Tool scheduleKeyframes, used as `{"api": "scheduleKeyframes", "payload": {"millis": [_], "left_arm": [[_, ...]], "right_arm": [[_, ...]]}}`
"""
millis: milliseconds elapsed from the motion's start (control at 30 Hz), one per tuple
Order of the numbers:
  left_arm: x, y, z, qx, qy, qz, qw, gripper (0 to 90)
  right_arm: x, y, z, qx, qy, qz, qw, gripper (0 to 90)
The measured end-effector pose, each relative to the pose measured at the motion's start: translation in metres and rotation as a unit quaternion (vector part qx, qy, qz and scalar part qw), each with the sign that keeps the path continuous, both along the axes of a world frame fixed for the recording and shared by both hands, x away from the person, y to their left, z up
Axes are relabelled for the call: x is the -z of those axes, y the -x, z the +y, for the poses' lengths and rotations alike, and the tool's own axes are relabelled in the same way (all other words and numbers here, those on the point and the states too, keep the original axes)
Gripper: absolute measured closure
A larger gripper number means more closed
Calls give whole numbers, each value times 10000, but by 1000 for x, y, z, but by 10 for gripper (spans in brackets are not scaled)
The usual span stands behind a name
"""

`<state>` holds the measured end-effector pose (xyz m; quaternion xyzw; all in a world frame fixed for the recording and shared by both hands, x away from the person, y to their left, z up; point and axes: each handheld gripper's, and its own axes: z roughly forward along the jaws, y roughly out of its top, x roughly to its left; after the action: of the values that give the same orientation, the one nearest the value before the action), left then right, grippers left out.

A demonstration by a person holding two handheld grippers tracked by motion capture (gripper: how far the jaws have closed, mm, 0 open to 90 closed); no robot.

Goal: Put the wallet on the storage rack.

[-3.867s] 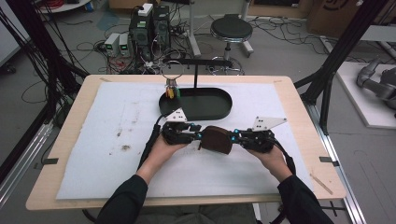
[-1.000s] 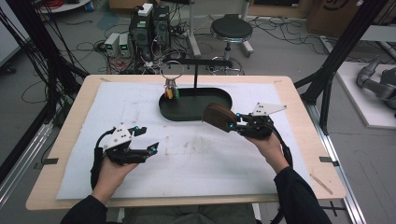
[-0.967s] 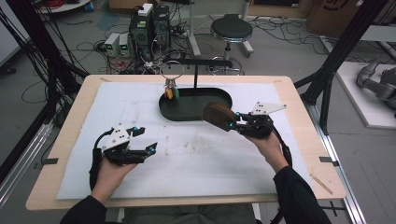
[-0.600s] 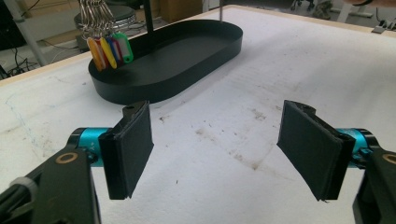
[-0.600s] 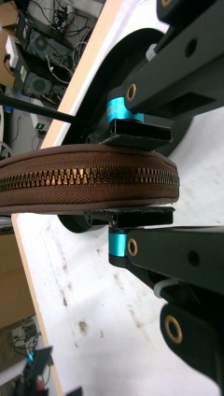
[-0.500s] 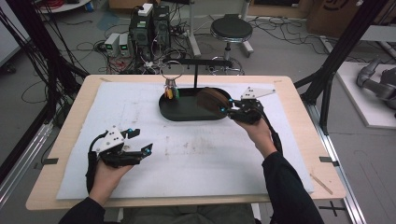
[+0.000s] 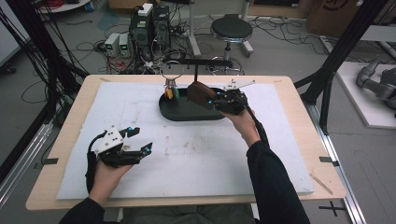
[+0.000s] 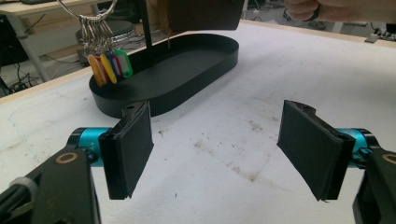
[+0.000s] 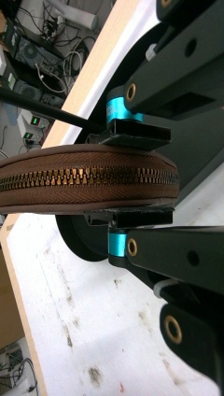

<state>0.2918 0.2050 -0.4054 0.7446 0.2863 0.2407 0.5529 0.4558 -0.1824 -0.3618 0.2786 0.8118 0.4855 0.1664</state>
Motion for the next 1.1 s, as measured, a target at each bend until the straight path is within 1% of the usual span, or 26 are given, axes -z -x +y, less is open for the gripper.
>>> {"api": "scheduleKeyframes", "payload": {"millis": [33,67,167,233,267,333,400,467,533,600,667,833,1033,1100], "left_arm": [[0,0,0,-8,22,4,10000,260],[0,0,1,-17,26,-11,10000,260],[-1,1,1,-9,28,-17,10000,260],[-1,1,1,9,21,-24,10000,260],[-1,1,0,15,21,-7,10000,260],[0,1,-1,23,43,-15,10000,260],[-1,1,-1,42,30,-17,10000,260],[0,1,-1,58,35,-15,10000,260],[0,1,-1,68,24,-6,10000,260],[0,1,-1,78,25,-6,10000,260],[1,1,-1,91,37,7,10000,260],[2,1,-1,109,33,21,9999,260],[2,0,-3,150,35,38,9999,260],[3,0,-3,155,42,42,9999,260]], "right_arm": [[1,-2,2,26,2,-5,10000,677],[2,-3,4,35,0,45,10000,677],[4,-7,11,33,53,33,10000,677],[5,-11,16,26,45,74,10000,677],[6,-11,19,48,68,47,10000,677],[8,-14,24,69,90,63,9999,677],[12,-17,28,87,119,84,9999,677],[18,-20,32,119,139,154,9997,677],[23,-23,33,169,155,212,9995,677],[28,-27,34,210,119,274,9993,677],[33,-30,33,305,101,339,9989,677],[43,-36,34,466,128,450,9978,677],[50,-39,32,634,120,450,9969,675],[54,-41,32,660,234,464,9965,675]]}}
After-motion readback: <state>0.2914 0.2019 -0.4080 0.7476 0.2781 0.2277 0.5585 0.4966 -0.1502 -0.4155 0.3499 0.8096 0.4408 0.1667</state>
